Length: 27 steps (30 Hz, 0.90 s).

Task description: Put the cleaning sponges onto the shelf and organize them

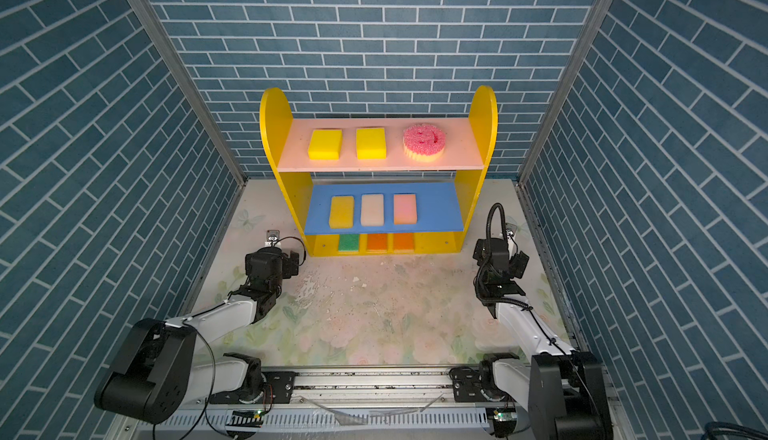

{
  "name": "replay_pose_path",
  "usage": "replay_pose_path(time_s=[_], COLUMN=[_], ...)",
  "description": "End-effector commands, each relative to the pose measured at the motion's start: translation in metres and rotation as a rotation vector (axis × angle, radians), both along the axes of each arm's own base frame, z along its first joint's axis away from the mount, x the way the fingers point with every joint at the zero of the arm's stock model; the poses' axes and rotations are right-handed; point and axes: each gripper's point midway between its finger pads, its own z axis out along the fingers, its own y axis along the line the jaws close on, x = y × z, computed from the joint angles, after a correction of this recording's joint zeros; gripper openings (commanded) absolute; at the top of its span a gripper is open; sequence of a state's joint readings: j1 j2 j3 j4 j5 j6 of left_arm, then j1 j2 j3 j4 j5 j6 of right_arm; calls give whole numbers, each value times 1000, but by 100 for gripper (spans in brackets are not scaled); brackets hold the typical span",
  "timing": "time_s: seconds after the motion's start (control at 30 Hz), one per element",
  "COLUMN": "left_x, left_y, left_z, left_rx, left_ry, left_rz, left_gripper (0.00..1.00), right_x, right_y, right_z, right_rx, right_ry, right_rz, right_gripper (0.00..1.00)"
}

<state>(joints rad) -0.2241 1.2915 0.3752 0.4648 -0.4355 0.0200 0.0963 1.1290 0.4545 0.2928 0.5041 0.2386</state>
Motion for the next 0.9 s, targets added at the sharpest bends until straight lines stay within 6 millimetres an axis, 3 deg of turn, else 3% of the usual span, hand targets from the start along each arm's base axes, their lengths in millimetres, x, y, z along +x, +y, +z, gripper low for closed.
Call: replay_pose_path(time_s=[0.0, 0.17, 0.33, 0.37, 0.5, 0.6, 0.63, 0.67, 0.77, 0.8, 0.87], left_x=[25, 34, 26, 25, 20, 18, 16, 14, 14, 18, 21], left_y=[-5, -16, -25, -26, -27, -30, -34, -41, -60, -60, -32], left_z=[27, 21, 25, 26, 28, 29, 29, 30, 24, 19, 21], left_rx=[-13, -23, -39, -42, -46, -48, -46, -32, 12, 29, -6], left_ry=[-129, -88, -125, -137, -158, -172, -177, -189, -192, -204, -226], left_rz=[-42, -119, -186, -194, -207, -226, -255, -311, -440, -445, -297], left_gripper=[100, 100, 99, 100, 100, 100, 100, 100, 100, 100, 100], right_x=[1, 8, 19, 18, 26, 26, 28, 23, 35, 39, 42], right_y=[-14, -25, -30, -34, -19, -2, 0, -2, 2, 3, 7], right_z=[-28, -29, -23, -33, -33, -48, -42, -41, -46, -50, -52], right_rx=[37, 48, -13, 8, 21, 18, 0, 11, 23, 28, 31], right_ry=[-6, -70, -139, -125, -149, -162, -223, -212, -145, -123, -93], right_rz=[-34, -66, -36, -53, 74, 180, 198, 179, 209, 216, 241], right_gripper=[99, 99, 99, 99, 99, 98, 99, 99, 99, 99, 99])
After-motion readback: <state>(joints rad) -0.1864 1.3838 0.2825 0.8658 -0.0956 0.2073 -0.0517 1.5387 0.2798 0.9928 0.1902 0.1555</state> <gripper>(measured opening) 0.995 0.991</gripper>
